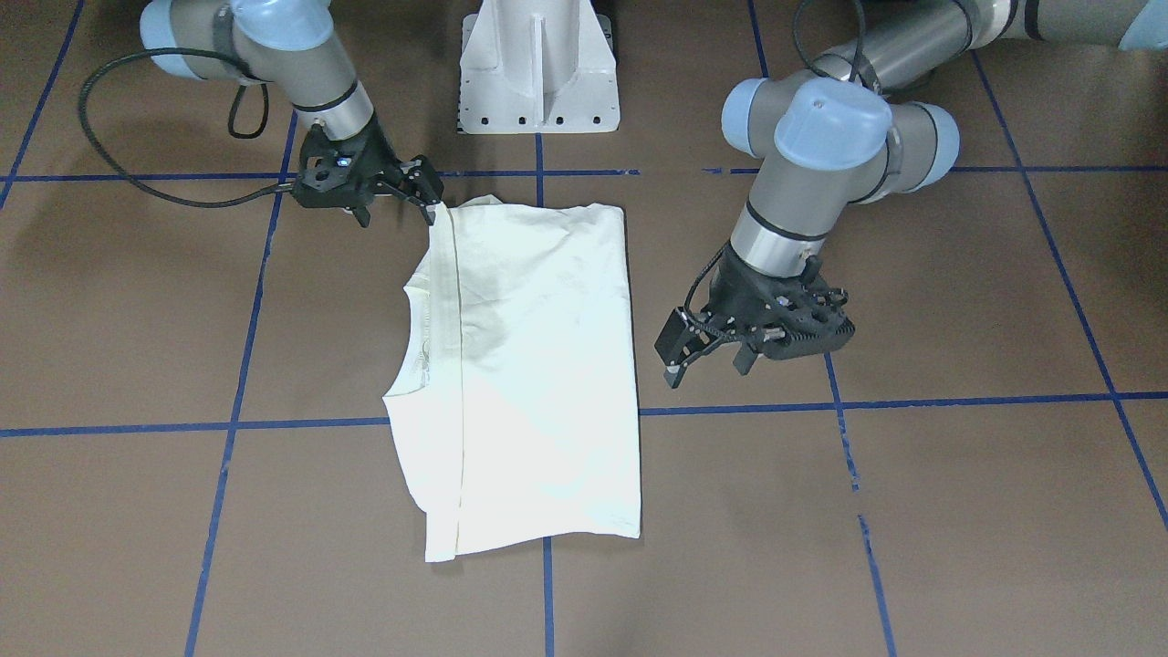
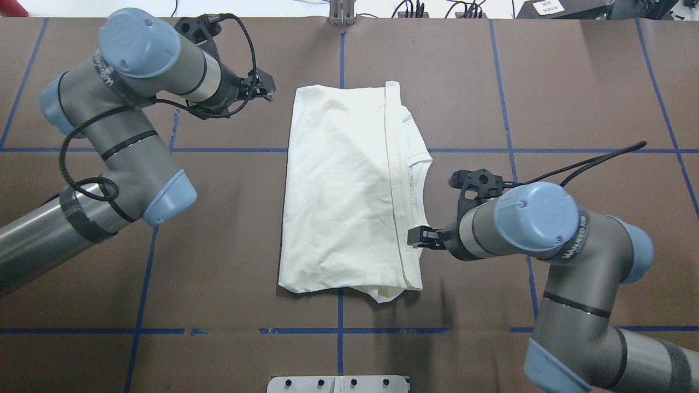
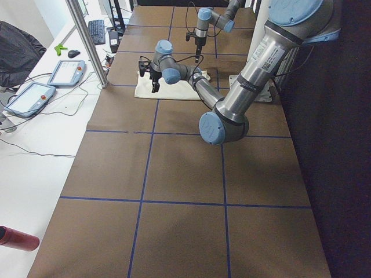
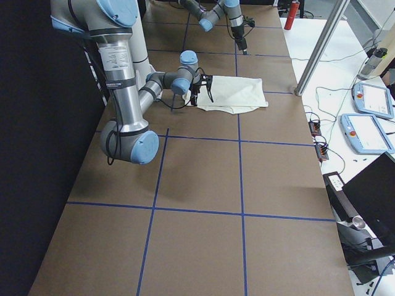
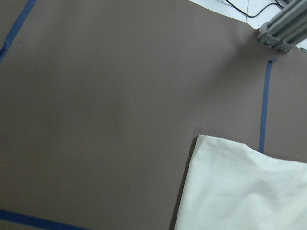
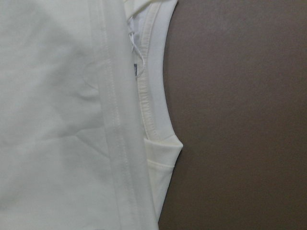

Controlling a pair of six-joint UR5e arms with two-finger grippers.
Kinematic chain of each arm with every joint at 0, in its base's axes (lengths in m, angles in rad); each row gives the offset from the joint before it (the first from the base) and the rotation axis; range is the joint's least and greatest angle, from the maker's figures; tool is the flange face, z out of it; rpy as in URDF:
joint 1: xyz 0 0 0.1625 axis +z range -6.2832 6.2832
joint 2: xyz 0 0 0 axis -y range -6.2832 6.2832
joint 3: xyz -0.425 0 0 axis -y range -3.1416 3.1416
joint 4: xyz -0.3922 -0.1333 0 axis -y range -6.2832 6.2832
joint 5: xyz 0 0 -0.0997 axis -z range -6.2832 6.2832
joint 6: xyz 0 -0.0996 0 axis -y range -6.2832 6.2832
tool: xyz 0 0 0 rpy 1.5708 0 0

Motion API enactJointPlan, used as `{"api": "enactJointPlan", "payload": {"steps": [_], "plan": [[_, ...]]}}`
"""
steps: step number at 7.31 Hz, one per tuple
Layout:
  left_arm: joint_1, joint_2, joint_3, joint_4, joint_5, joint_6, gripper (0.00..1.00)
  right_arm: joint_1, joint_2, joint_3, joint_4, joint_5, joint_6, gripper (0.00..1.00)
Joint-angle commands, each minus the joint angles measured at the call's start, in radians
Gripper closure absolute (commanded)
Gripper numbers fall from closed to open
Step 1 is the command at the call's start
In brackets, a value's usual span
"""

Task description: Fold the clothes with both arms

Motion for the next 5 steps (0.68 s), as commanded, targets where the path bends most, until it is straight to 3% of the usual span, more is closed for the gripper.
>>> {"api": "enactJointPlan", "payload": {"steps": [1,3,5], "plan": [[0.04,0.077,-0.19,0.088,-0.017,-0.001,0.0,-0.101,0.108,-0.052,-0.169,-0.066,-0.027,0.0],[0.059,0.08,-0.188,0.087,-0.014,-0.001,0.0,-0.107,0.141,-0.127,-0.164,-0.066,-0.047,0.0],[0.068,0.082,-0.176,0.081,-0.01,-0.001,0.0,-0.104,0.142,-0.136,-0.17,-0.06,-0.068,0.0]]}}
